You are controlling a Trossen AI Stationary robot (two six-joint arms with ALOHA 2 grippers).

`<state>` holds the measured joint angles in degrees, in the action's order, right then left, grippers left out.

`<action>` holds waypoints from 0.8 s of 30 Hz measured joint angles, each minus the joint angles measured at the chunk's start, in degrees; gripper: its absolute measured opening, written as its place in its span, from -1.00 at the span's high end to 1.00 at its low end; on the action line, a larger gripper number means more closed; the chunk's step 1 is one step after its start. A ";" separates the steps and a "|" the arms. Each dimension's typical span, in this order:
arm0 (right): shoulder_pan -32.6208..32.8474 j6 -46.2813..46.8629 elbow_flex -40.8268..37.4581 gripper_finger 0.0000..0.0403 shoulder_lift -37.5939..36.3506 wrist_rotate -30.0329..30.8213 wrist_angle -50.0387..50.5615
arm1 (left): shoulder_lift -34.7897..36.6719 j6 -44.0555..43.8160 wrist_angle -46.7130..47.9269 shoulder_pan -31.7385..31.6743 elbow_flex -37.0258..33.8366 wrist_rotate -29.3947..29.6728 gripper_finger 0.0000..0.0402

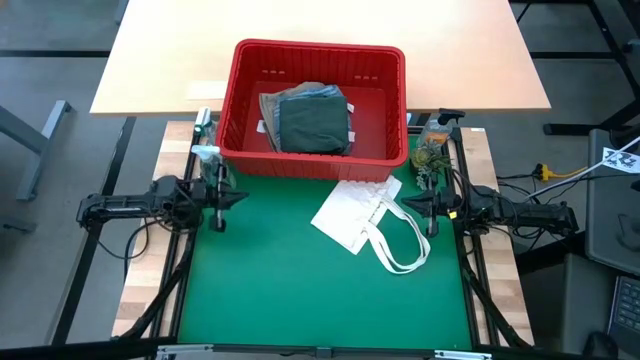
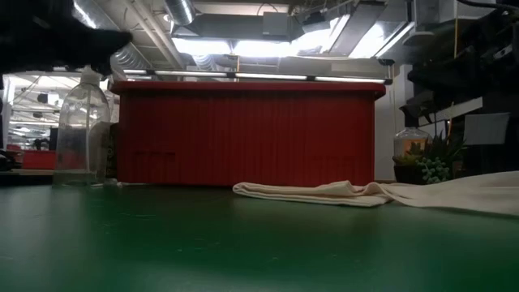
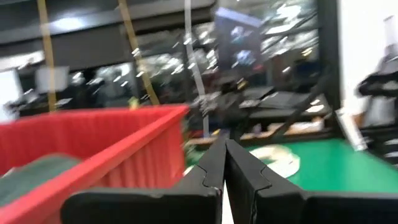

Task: Fold Laundry from Bin
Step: Return to Home Position

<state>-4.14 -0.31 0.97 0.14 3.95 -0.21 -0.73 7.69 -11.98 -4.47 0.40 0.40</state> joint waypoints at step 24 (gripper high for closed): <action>0.00 -1.57 0.02 0.93 0.11 -0.46 0.20 | -0.02 -4.32 10.53 0.00 0.00 4.64 0.98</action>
<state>-4.14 -1.88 0.99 0.25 3.49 -0.01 -0.75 3.38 -1.45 -4.47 0.40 5.04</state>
